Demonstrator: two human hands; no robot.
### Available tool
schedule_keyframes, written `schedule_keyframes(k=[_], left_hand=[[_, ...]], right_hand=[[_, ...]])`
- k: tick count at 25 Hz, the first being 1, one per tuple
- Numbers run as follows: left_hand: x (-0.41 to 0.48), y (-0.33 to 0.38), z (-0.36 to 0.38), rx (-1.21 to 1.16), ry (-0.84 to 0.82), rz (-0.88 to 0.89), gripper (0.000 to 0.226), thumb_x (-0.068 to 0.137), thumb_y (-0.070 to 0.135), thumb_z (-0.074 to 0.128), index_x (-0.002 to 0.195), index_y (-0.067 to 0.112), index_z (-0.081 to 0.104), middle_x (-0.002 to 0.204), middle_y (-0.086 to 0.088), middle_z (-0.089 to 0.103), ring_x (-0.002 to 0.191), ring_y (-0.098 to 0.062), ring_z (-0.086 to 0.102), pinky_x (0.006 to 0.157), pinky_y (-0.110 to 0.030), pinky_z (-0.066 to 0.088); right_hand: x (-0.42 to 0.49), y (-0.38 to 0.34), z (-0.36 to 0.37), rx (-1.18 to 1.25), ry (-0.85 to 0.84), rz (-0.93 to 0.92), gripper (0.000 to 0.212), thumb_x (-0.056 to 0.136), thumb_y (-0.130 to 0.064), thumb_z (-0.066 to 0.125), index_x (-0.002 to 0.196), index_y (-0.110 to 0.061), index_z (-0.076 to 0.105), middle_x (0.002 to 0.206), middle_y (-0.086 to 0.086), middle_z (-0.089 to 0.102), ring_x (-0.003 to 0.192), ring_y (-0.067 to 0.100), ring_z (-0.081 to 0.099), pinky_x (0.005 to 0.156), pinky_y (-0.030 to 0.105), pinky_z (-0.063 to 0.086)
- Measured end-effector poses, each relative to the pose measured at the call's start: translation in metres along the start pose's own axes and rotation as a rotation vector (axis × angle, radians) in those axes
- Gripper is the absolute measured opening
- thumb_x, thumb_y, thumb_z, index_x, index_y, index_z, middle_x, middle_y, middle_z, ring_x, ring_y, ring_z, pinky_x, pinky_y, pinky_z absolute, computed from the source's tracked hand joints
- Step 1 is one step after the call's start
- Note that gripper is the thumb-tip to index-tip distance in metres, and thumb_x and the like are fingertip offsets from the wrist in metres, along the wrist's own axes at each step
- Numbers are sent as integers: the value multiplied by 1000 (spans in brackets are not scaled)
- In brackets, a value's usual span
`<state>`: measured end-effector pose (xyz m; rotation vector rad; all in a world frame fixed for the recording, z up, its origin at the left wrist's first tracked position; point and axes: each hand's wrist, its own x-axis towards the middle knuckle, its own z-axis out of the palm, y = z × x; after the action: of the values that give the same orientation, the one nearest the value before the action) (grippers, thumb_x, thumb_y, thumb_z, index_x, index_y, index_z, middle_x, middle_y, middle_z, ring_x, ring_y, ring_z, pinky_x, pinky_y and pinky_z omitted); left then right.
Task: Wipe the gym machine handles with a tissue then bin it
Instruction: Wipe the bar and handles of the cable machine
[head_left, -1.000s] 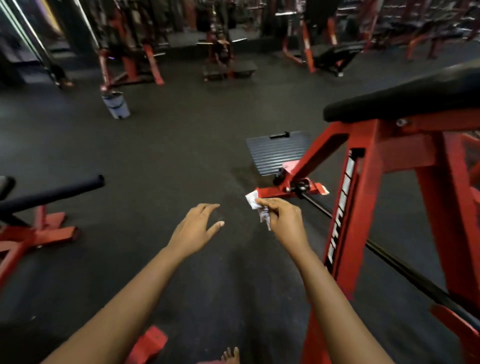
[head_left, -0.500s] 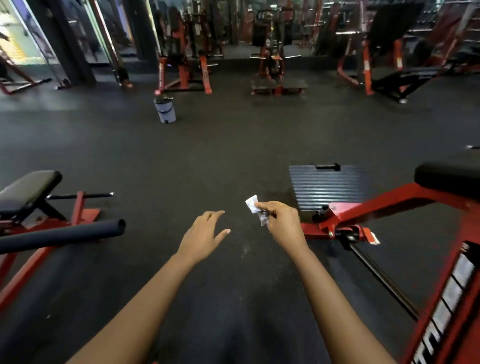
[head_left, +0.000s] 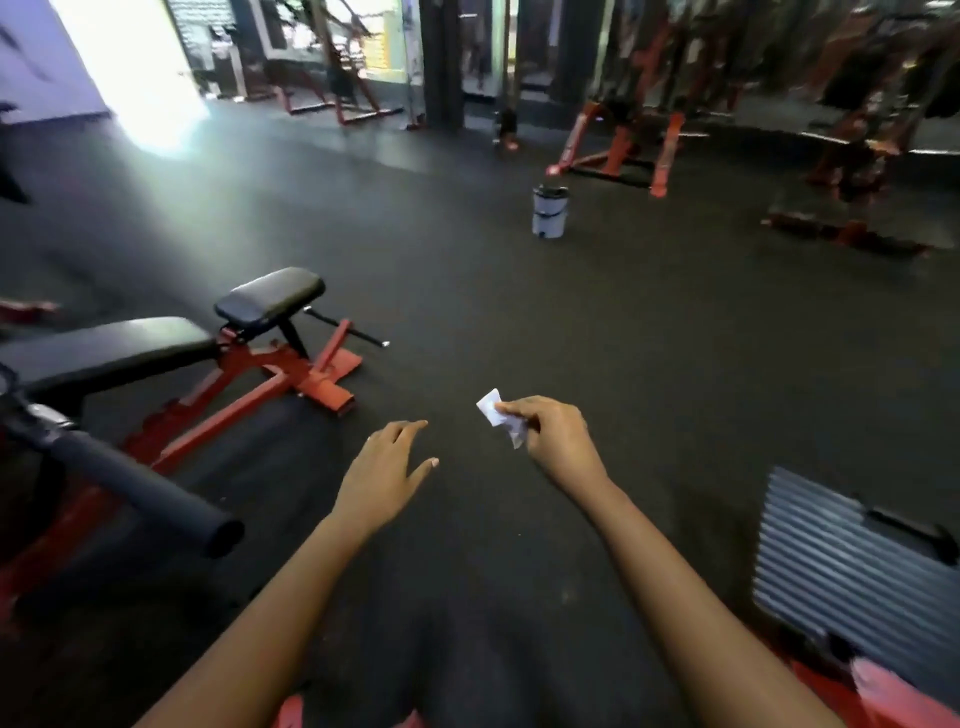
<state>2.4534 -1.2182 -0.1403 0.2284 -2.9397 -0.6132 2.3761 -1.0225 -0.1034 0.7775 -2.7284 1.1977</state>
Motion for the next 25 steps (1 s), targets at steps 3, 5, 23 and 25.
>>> schedule_keyframes(k=[3,5,23,25], left_hand=[[18,-12,-7,32,89,-177,57,90,41,52,140,19,37,143,-5,38,131,-22,37,106,-35,35],[29,-19,-8,74,146,-290,59,90,43,52,141,20,35,146,-5,35,134,-21,33,108,-35,33],[184,-121,-56,410,361,-1055,62,94,52,32,146,22,20,152,-8,25,142,-21,19,117,-36,14],[177,-124,-58,444,407,-1203,62,94,52,33,146,21,21,151,-8,26,141,-22,21,116,-36,15]], right_hand=[[60,0,6,18,-100,-138,29,82,1,56,104,-11,70,106,5,69,95,19,64,73,4,37],[99,-3,21,65,-185,-235,29,80,4,57,103,-8,71,104,8,70,93,21,65,71,-3,34],[395,-94,194,283,-807,-960,33,83,6,51,111,-3,66,114,14,65,104,24,60,86,8,33],[406,-114,220,306,-917,-1062,33,83,6,52,111,-5,65,115,14,65,105,24,60,90,16,37]])
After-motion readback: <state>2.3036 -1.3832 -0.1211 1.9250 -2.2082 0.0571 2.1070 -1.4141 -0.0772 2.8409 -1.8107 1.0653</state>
